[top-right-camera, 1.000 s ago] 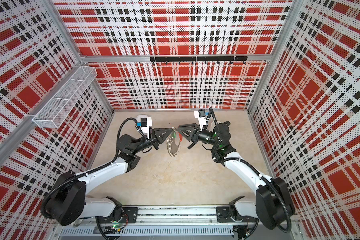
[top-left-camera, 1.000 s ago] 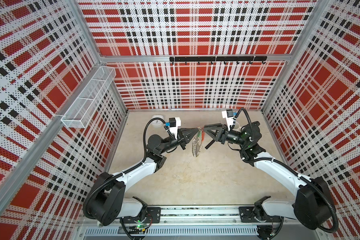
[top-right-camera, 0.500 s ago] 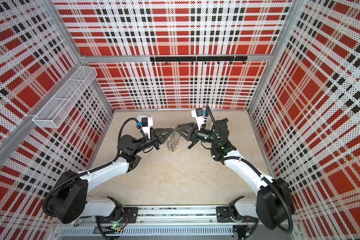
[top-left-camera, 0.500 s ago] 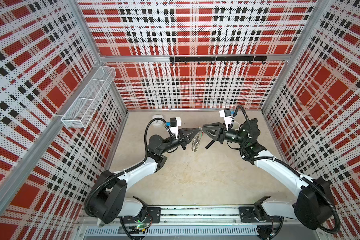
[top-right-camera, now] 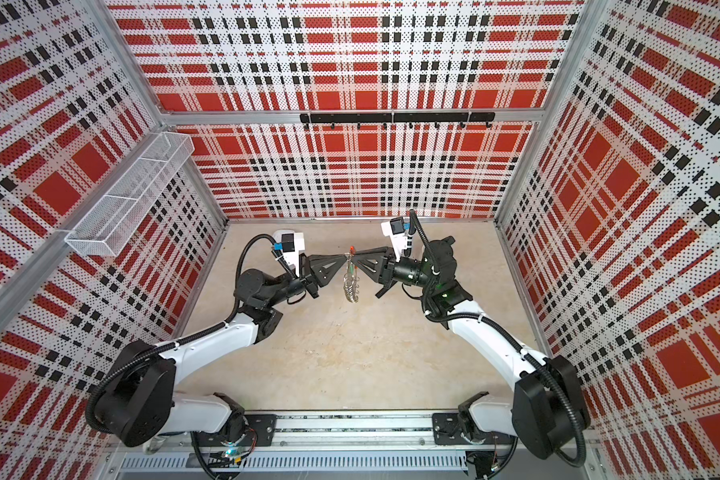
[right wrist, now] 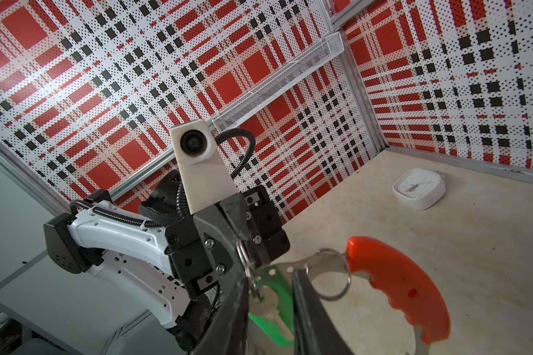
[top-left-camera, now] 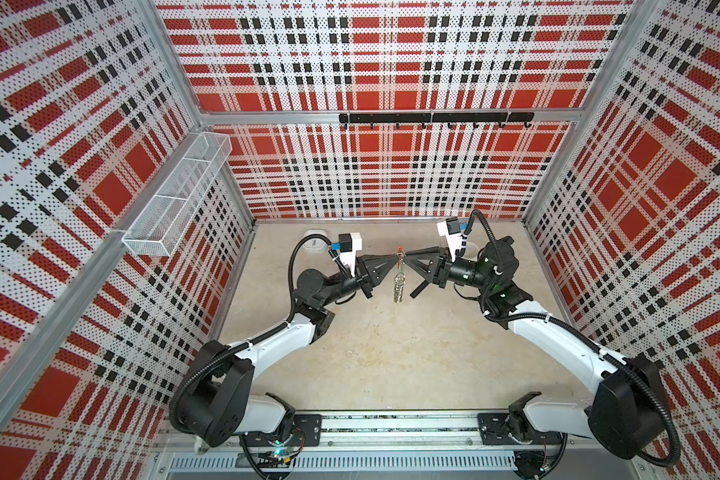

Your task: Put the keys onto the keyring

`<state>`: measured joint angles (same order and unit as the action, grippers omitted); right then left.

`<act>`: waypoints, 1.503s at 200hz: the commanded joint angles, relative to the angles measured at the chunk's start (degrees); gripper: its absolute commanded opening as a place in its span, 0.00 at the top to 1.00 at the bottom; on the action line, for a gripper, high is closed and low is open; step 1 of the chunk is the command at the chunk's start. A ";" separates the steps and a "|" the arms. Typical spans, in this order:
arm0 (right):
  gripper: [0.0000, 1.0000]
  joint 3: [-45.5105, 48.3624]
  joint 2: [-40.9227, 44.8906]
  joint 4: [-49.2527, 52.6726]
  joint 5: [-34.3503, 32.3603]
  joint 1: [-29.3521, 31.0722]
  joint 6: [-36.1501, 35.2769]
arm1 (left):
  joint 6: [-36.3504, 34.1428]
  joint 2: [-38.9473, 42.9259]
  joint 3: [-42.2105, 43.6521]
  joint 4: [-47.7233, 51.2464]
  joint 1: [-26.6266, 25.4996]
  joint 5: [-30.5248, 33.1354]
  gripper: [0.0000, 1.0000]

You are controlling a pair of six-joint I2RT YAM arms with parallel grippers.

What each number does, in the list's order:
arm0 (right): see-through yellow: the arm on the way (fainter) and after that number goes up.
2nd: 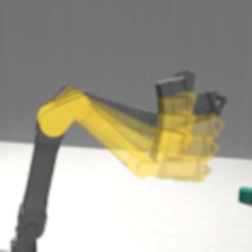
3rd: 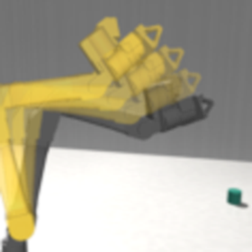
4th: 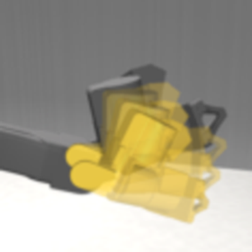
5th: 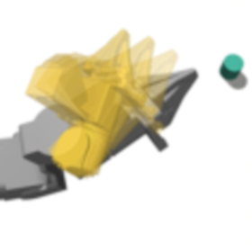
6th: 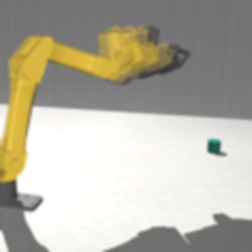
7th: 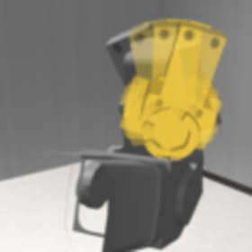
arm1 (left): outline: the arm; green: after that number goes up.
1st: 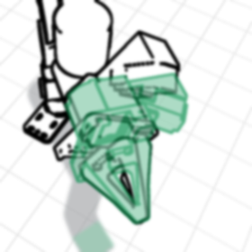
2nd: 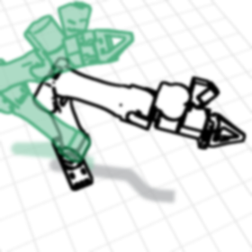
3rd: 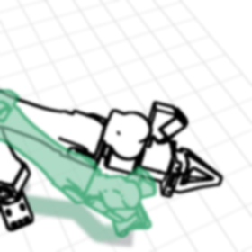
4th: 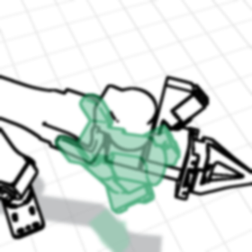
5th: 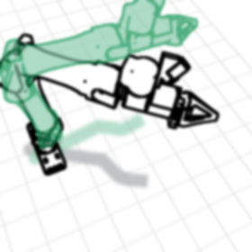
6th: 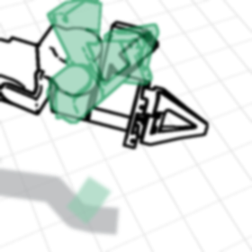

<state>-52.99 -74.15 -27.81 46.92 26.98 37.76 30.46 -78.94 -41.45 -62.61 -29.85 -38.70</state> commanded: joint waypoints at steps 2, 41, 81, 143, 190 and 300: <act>0.79 -1.50 0.32 0.02 -0.51 0.34 -0.69 | 0.24 0.01 -1.90 -3.22 -0.24 -0.28 1.00; 0.98 -1.07 0.76 0.57 -0.82 0.34 -1.26 | 0.46 0.06 -1.88 -4.15 -0.24 0.33 1.00; 1.00 0.95 0.03 -0.39 -1.51 1.63 -0.55 | 2.56 -0.59 -1.50 -8.22 -0.71 1.90 1.00; 0.66 0.45 1.52 3.91 -6.51 3.56 -3.91 | 4.35 -2.73 -0.67 -12.18 -1.97 3.37 1.00; 0.54 0.07 6.52 9.78 -8.85 1.14 -7.45 | 4.60 -1.92 0.45 -12.48 -0.85 2.16 1.00; 0.63 -6.55 1.65 8.66 -2.16 2.11 -7.08 | 5.85 -2.10 0.32 -12.89 -1.27 0.58 1.00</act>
<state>-58.59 -71.09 -17.89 42.87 28.21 30.98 36.01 -81.47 -41.41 -71.92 -30.96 -37.52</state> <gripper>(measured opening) 0.396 0.043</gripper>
